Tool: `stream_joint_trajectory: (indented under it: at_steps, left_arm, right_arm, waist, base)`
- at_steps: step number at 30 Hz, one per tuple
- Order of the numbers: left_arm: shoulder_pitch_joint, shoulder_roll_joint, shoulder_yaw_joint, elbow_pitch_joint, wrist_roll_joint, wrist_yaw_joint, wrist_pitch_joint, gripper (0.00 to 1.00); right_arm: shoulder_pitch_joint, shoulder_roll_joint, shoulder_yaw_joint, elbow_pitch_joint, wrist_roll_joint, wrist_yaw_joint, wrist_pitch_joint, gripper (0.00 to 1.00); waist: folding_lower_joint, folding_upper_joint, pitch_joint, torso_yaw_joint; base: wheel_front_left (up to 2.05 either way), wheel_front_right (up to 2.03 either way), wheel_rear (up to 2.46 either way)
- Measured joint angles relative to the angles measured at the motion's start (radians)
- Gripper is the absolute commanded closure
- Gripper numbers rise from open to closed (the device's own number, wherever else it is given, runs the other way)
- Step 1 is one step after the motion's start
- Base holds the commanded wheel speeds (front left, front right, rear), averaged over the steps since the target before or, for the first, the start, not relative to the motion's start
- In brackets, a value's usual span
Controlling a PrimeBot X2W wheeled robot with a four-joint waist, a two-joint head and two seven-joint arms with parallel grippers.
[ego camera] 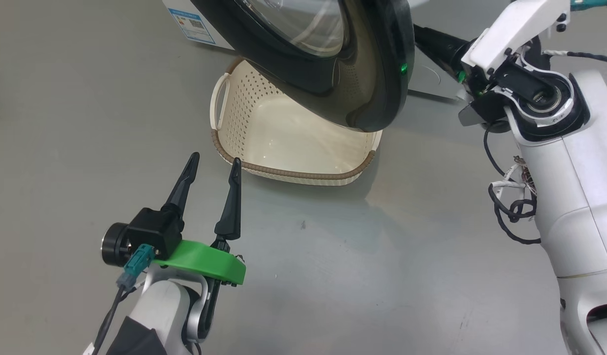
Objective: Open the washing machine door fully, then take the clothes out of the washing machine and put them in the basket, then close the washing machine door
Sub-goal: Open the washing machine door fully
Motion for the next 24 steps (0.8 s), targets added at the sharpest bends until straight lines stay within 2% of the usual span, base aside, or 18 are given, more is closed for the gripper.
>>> stream_joint_trajectory:
  at_steps: [7, 15, 24]
  left_arm:
    - [0.0, 0.0, -0.001, 0.004, 0.0, 0.003, 0.0, 0.0]
    - [0.0, 0.0, -0.004, 0.008, 0.0, 0.004, 0.0, 0.0]
    - [0.0, 0.0, -0.005, 0.012, 0.0, 0.007, 0.0, 0.0]
  right_arm:
    - [-0.003, 0.01, 0.012, 0.01, 0.013, -0.009, 0.051, 1.0]
    - [-0.003, 0.023, 0.011, 0.024, 0.079, -0.027, 0.11, 1.0]
    - [-0.002, 0.044, 0.016, 0.034, 0.161, -0.06, 0.191, 1.0]
  waist:
    - [0.0, 0.0, -0.005, 0.006]
    - [0.0, 0.0, -0.016, 0.008]
    - [0.0, 0.0, -0.028, 0.007]
  base:
    - [0.0, 0.0, 0.0]
    - [0.0, 0.0, 0.0]
    - [0.0, 0.0, 0.0]
